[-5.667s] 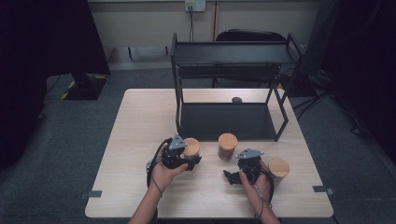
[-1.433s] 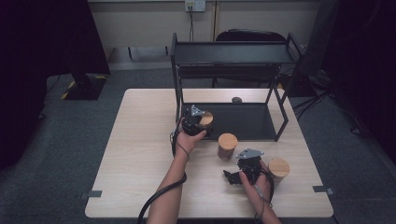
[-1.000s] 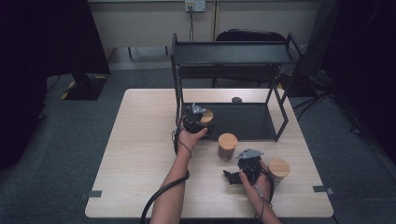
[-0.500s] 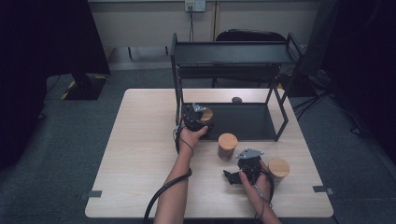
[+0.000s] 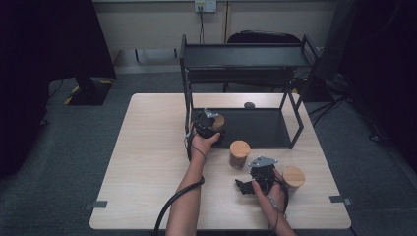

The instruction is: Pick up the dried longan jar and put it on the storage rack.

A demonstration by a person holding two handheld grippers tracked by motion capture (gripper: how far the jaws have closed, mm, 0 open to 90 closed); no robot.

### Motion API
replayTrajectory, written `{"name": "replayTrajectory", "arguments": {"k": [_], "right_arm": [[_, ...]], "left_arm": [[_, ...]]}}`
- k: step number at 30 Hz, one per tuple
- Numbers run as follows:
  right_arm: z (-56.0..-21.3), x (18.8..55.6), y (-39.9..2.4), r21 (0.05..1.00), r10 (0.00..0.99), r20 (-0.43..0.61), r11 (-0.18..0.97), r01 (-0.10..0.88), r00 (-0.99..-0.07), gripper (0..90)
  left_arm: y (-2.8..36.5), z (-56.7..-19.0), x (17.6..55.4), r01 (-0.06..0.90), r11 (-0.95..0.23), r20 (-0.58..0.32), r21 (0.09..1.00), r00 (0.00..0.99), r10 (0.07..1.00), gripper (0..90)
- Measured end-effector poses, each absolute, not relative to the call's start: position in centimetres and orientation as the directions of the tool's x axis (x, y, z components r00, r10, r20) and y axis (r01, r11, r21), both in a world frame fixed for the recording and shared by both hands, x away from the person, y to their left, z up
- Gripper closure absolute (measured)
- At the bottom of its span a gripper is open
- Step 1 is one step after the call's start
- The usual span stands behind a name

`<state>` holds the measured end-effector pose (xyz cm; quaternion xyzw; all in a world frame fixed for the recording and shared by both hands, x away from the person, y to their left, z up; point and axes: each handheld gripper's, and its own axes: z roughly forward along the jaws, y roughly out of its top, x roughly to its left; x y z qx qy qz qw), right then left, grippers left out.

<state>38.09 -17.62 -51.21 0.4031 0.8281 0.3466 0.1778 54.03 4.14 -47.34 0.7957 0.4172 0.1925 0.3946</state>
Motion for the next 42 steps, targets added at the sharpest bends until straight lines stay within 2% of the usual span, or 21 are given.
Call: {"name": "replayTrajectory", "arguments": {"k": [42], "right_arm": [[-51.2, 38.1, -17.6, 0.717, 0.791, -0.015, 0.435, 0.544, -0.612, 0.0]], "left_arm": [[2.8, -47.4, 55.5, 0.532, -0.353, 0.002, 0.770, 0.551, 0.835, 24.6]]}}
